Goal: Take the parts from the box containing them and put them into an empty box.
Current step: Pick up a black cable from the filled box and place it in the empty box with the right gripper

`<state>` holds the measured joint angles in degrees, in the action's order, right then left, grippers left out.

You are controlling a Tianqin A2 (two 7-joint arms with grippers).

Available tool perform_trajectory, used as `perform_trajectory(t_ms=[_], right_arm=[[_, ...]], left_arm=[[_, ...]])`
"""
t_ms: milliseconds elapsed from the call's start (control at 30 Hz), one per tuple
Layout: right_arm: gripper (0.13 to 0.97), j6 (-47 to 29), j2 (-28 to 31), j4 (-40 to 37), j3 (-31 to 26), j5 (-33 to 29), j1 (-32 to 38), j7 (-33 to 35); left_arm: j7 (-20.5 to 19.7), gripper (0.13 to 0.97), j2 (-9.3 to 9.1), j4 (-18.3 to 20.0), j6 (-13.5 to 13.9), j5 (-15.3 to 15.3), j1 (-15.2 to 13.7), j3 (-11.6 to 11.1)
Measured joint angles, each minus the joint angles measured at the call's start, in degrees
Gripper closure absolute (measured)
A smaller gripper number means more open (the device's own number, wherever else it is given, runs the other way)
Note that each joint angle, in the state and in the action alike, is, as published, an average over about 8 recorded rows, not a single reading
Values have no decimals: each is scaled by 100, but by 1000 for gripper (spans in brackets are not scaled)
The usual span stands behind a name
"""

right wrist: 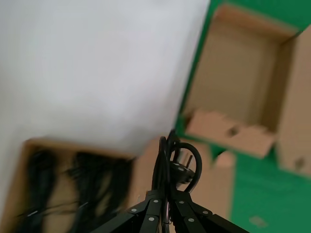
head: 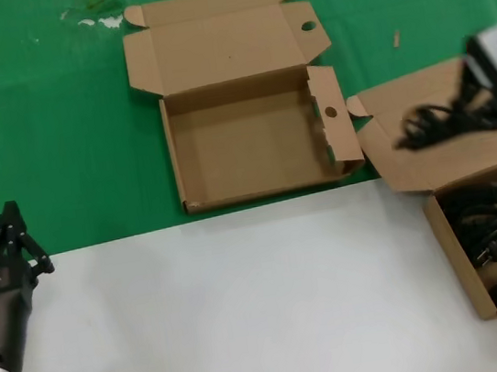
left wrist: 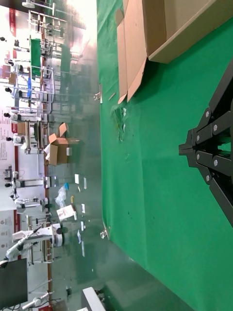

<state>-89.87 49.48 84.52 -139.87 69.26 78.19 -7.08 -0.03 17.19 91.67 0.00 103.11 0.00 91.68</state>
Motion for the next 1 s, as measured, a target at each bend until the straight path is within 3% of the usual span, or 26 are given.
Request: perform_trajectory(t_ms=[267,567,1000], right_arm=[[947,309,-1409,-766,23,-375,458,55],[947,1212,-3116,-2659,-126,-859,646,604],[947,2301,-4518,-5004,-55,-983,611,1385]], left_arm=[[0,957,0,0,0,0,0,0],[0,957,0,0,0,0,0,0],[0,957,0,0,0,0,0,0]])
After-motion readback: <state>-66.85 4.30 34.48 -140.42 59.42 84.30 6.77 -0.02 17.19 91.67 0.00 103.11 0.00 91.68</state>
